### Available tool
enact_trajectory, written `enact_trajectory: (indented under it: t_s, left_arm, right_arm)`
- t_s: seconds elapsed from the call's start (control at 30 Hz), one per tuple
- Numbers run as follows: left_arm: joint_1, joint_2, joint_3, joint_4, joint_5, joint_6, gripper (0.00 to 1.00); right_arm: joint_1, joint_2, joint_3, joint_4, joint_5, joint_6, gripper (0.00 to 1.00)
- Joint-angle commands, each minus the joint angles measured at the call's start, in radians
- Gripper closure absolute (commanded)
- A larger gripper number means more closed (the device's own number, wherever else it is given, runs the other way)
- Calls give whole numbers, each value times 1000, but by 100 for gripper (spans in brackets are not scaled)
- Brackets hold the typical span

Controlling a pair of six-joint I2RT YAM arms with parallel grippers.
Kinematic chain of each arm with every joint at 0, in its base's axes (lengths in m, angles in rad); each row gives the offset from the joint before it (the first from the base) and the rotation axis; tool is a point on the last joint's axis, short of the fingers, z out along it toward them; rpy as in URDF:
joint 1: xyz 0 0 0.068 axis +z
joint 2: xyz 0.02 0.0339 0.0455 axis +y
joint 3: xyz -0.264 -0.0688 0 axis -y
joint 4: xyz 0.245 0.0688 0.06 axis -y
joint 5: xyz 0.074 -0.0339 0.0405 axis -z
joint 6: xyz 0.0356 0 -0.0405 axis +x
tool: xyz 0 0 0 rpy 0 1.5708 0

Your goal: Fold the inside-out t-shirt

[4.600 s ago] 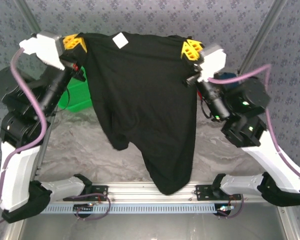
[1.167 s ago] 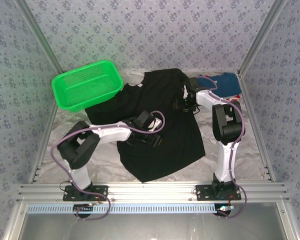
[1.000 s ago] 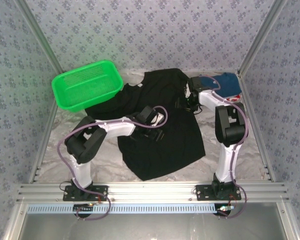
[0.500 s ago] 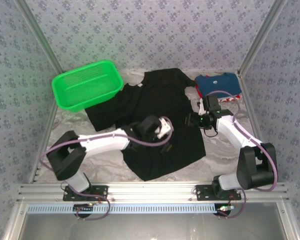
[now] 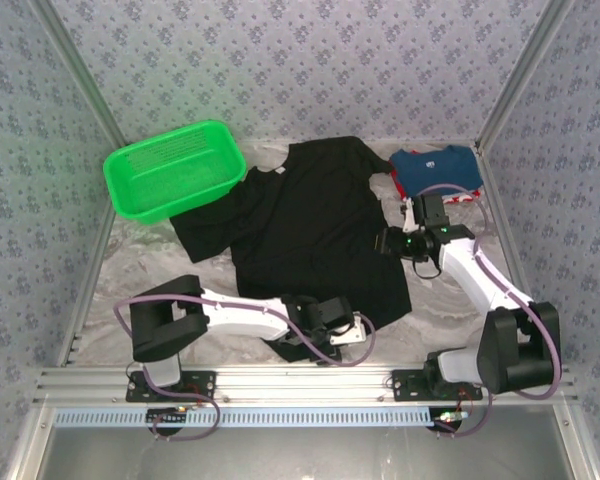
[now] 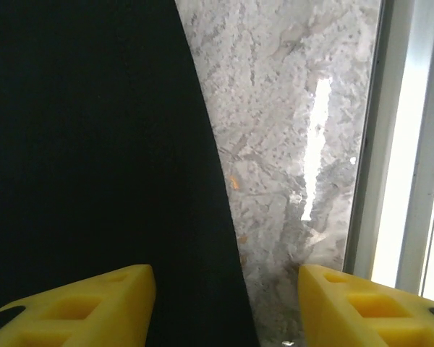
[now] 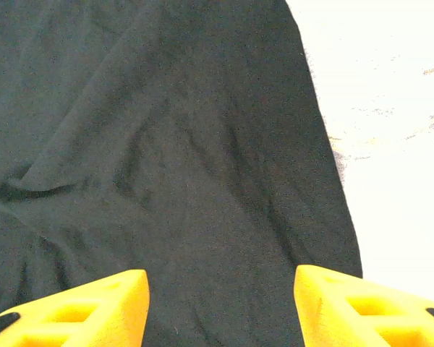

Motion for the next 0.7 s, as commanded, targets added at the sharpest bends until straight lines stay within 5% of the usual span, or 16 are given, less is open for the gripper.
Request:
enact_trajectory:
  t_s: [0.0, 0.33, 0.67]
  left_arm:
    - [1, 34, 57, -46, -22, 29, 45]
    - [33, 109, 104, -118, -49, 50, 54]
    - [55, 128, 136, -128, -2, 40, 93]
  right_arm:
    - [-10, -33, -31, -7, -12, -8, 42]
    - [-14, -48, -59, 12, -32, -1, 42]
    - [-15, -52, -73, 18, -33, 1, 42]
